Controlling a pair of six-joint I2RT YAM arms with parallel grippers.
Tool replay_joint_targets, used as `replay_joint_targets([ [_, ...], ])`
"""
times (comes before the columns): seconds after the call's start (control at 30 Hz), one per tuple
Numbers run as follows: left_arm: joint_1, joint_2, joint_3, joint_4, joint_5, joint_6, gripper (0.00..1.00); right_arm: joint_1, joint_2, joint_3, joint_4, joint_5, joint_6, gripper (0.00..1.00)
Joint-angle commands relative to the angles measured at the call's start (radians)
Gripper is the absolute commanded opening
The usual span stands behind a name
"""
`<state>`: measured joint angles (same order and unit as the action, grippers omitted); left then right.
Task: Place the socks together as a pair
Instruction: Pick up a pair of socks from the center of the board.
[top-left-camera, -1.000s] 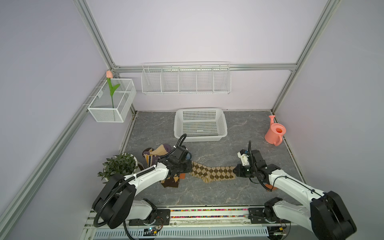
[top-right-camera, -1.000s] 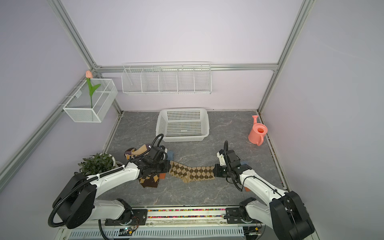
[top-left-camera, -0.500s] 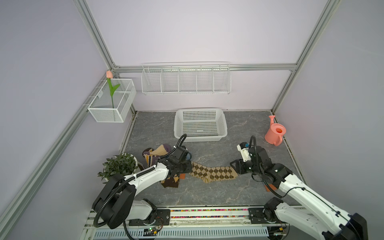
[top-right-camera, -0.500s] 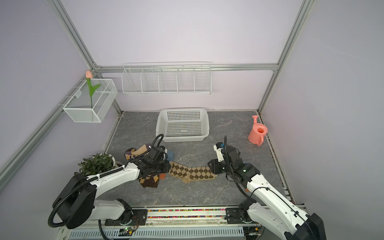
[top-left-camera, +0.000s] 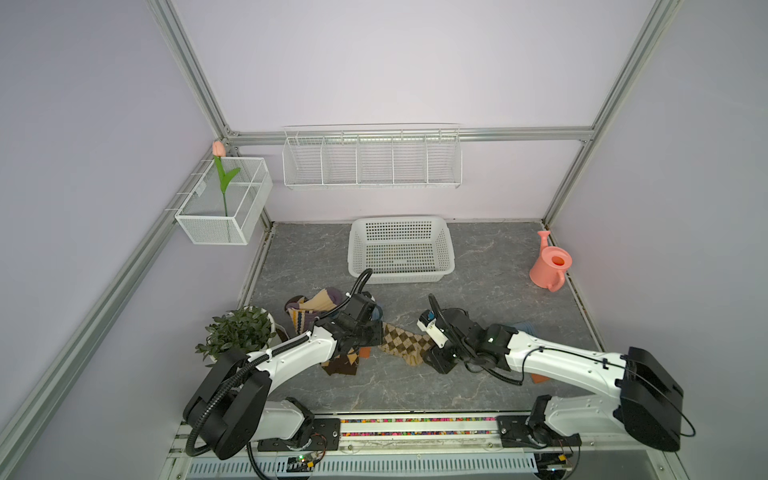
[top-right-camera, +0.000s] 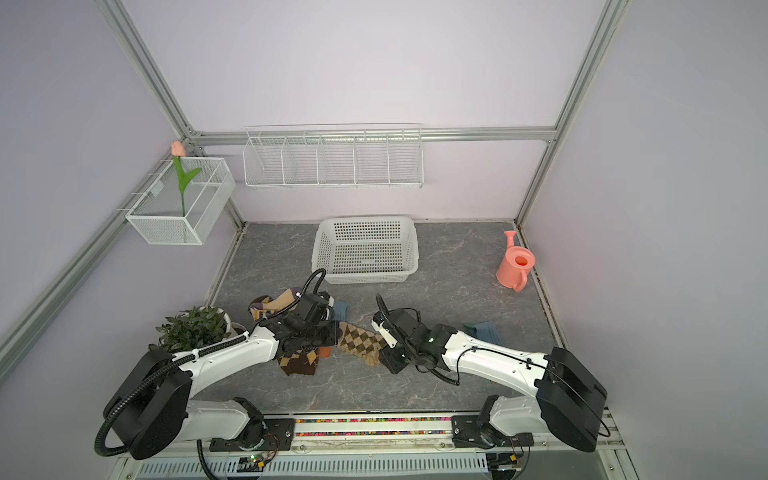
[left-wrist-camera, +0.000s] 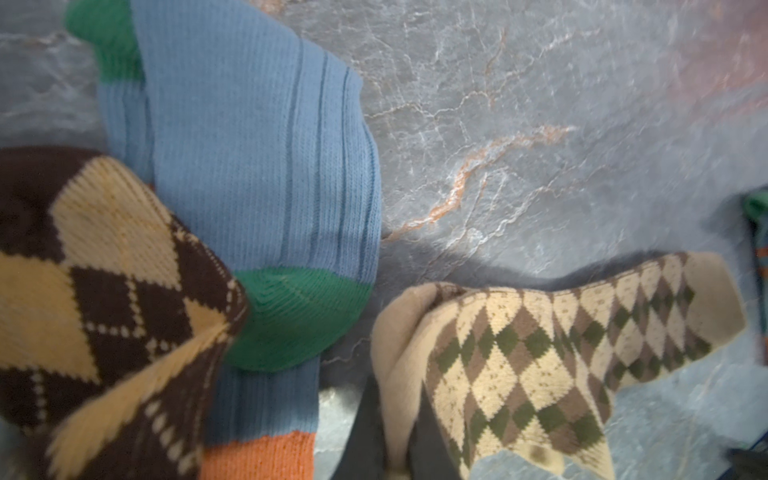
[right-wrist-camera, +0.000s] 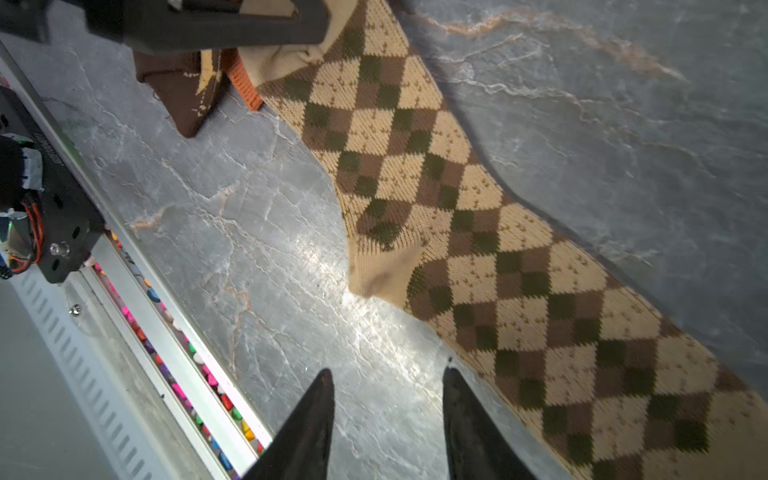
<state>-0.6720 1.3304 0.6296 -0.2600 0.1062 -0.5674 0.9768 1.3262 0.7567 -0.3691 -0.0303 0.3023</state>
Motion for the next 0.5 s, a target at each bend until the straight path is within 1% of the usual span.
replay_joint_targets([
  [0.0, 0.007, -0.040, 0.007, 0.028, 0.006, 0.001, 0.02, -0.055, -0.018, -0.019, 0.057, 0.033, -0.002, 0.44],
  [0.07, 0.008, -0.058, 0.016, 0.024, 0.010, 0.020, 0.00, -0.140, -0.066, -0.069, 0.062, 0.017, 0.041, 0.43],
  [0.17, 0.008, -0.092, 0.019, 0.030, 0.027, 0.052, 0.00, -0.270, -0.163, -0.139, 0.052, -0.009, 0.090, 0.45],
  [0.23, 0.008, -0.115, 0.023, 0.040, 0.050, 0.071, 0.00, -0.332, -0.221, -0.168, 0.038, -0.025, 0.097, 0.46],
  [0.33, 0.008, -0.142, 0.047, 0.050, 0.104, 0.105, 0.00, -0.385, -0.270, -0.181, 0.012, -0.044, 0.085, 0.46],
  [0.47, 0.006, -0.175, 0.090, 0.049, 0.163, 0.153, 0.00, -0.429, -0.266, -0.172, 0.015, -0.089, 0.063, 0.48],
])
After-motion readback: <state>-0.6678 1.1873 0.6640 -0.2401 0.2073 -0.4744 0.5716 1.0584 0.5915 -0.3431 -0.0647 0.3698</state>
